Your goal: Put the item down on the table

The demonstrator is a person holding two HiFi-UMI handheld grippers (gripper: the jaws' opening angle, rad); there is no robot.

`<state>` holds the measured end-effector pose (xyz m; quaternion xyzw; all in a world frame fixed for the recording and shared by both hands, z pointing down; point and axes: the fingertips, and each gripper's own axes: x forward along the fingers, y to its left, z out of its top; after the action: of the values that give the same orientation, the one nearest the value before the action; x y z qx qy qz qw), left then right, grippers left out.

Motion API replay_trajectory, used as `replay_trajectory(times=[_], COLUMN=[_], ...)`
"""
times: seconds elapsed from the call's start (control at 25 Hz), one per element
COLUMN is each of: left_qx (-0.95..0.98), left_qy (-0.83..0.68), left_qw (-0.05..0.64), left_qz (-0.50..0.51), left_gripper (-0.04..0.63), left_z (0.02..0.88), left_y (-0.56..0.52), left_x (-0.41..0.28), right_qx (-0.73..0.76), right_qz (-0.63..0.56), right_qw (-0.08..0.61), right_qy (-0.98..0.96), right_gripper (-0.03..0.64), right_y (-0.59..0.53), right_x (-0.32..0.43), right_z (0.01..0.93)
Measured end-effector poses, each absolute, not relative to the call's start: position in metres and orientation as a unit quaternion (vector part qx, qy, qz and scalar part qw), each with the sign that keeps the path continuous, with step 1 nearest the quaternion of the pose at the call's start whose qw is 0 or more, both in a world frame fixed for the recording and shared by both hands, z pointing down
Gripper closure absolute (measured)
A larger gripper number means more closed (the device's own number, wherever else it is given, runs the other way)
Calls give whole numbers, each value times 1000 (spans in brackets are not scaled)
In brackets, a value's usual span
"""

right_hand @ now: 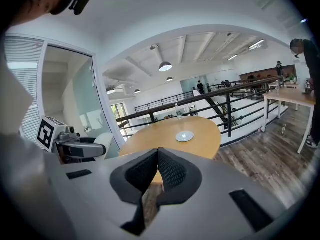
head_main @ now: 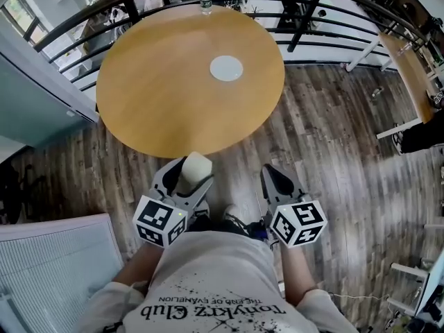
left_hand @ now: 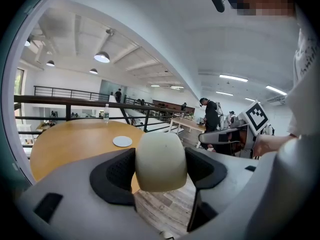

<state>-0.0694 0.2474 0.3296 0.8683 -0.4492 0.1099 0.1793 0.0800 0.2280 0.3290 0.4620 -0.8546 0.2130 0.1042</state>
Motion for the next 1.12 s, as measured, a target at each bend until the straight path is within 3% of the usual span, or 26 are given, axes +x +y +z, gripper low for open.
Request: replay_trajectory(times=[0.8,1.12], left_qx=[880,885], left_qy=[-435,-425], left_qw=[169,175], left_qz=[87,77], left_gripper=[277,278], left_z=[322,324], left_y=[260,250], left_x=[-137,-134], right_qx=[530,529], right_qz=[203,210], right_qw=[76,75], right_qy=[-820,-819], right_gripper=[591,591], right_y=[238,235], right_x=[54,45], right_z=[313,320])
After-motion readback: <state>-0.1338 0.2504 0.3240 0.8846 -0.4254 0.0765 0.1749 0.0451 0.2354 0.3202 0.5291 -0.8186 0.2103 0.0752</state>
